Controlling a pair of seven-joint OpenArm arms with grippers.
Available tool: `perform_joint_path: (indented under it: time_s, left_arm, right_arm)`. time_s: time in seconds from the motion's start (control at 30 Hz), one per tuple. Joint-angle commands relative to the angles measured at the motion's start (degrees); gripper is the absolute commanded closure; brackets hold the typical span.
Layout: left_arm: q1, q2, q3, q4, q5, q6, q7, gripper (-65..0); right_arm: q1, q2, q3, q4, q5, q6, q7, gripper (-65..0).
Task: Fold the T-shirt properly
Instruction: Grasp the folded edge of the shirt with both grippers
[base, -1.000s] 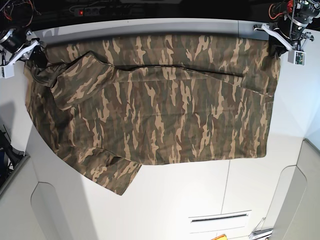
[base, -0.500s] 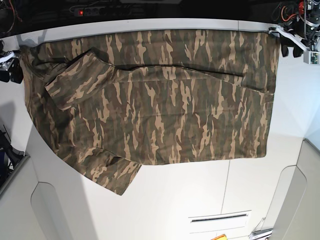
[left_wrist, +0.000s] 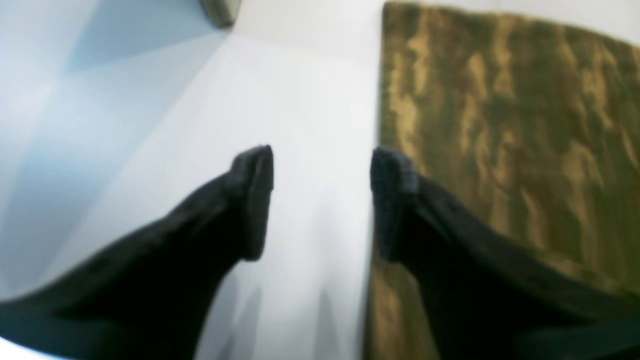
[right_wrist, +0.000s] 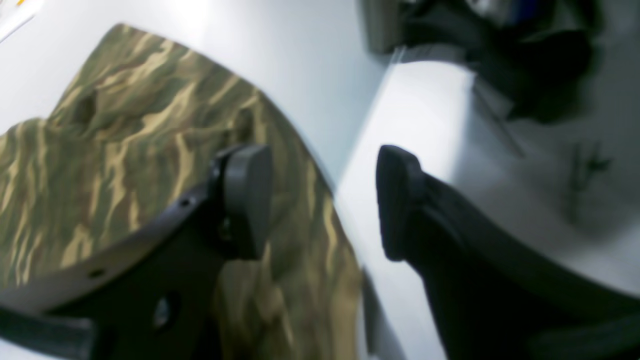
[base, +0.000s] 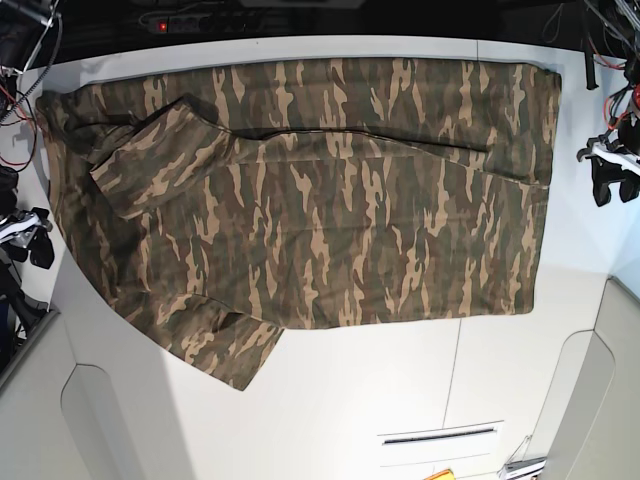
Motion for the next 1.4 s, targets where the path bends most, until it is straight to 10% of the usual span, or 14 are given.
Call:
perform_joint_path:
  time_s: [0.0, 0.43, 0.7, 1.17, 1.27, 1.37]
  left_arm:
    - [-1.95, -2.32, 0.28, -1.79, -0.42, 0.24, -1.90, -36.5]
    - [-29.31, -12.04, 17.25, -41.46, 1.51, -1.16, -7.58, -36.6]
    - [-39.91, -11.06, 29.31, -57.05, 0.42, -3.43, -8.66, -36.6]
    - [-41.09, -4.68, 29.79, -57.33, -1.53, -6.49, -4.76, -36.4]
    - [-41.11, -4.66, 29.79, -57.33, -1.49, -6.47, -4.11, -25.0]
    - [-41.09, -4.66, 29.79, -57.33, -1.46, -6.47, -3.93, -3.0]
  right_arm:
    - [2.82, 1.27, -1.01, -1.38, 0.00, -0.20, 2.84, -32.5]
    - [19.87, 0.55, -13.84, -29.38, -9.62, -0.33, 17.62, -32.6]
    - [20.85, -1.49, -14.84, -33.77, -10.78, 0.96, 19.21, -32.6]
    - [20.90, -7.63, -14.95, -33.77, -7.63, 1.97, 16.55, -32.5]
    - [20.90, -7.56, -14.95, -33.75, -7.02, 1.97, 16.13, -31.4]
    - [20.90, -7.39, -14.93, -33.16, -7.32, 1.95, 16.09, -16.8]
